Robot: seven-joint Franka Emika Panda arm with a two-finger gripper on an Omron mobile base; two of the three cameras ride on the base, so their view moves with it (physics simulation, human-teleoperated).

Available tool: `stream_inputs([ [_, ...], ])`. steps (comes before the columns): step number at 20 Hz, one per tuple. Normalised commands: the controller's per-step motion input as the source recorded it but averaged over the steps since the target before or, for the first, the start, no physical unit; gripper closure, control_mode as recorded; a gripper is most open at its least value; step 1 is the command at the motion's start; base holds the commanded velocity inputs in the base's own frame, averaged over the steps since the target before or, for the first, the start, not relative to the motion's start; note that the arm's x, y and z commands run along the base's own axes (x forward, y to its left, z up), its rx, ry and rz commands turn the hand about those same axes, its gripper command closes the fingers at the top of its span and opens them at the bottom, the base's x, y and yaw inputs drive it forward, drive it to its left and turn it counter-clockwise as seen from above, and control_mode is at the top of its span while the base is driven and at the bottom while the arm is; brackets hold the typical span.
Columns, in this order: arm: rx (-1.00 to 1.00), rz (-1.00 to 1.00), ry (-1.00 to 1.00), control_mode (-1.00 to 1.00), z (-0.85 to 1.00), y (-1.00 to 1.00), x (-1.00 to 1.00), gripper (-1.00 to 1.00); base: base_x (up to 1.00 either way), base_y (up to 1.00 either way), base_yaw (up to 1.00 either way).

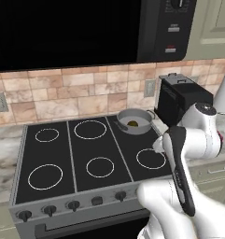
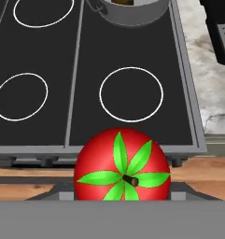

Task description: Put the tomato and avocado in the pot. Retrieve the spatula and lightly stir the vegetables in the pot.

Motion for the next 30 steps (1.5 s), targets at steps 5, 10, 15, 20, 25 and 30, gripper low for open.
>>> stream_inputs([
  [5,-0.07,-0.1,0.06,-1.0,0.44,0.24,0.96,1.0,0.0,0.0,0.0],
  [10,-0.01,-0.13,0.19,-1.0,0.17,0.11,1.0,1.0,0.0,0.0,0.0],
  [15,0.0,-0.05,0.2,-1.0,-0.25,-0.12,0.91,1.0,0.0,0.0,0.0],
  [20,0.0,0.01,0.14,-1.0,-0.2,-0.31,0.66,1.0,0.0,0.0,0.0],
  [25,0.0,0.11,0.0,-1.0,-0.05,-0.08,0.74,1.0,0.0,0.0,0.0],
  [30,0.0,0.13,0.02,-1.0,-0.3,0.0,0.71,1.0,0.0,0.0,0.0],
])
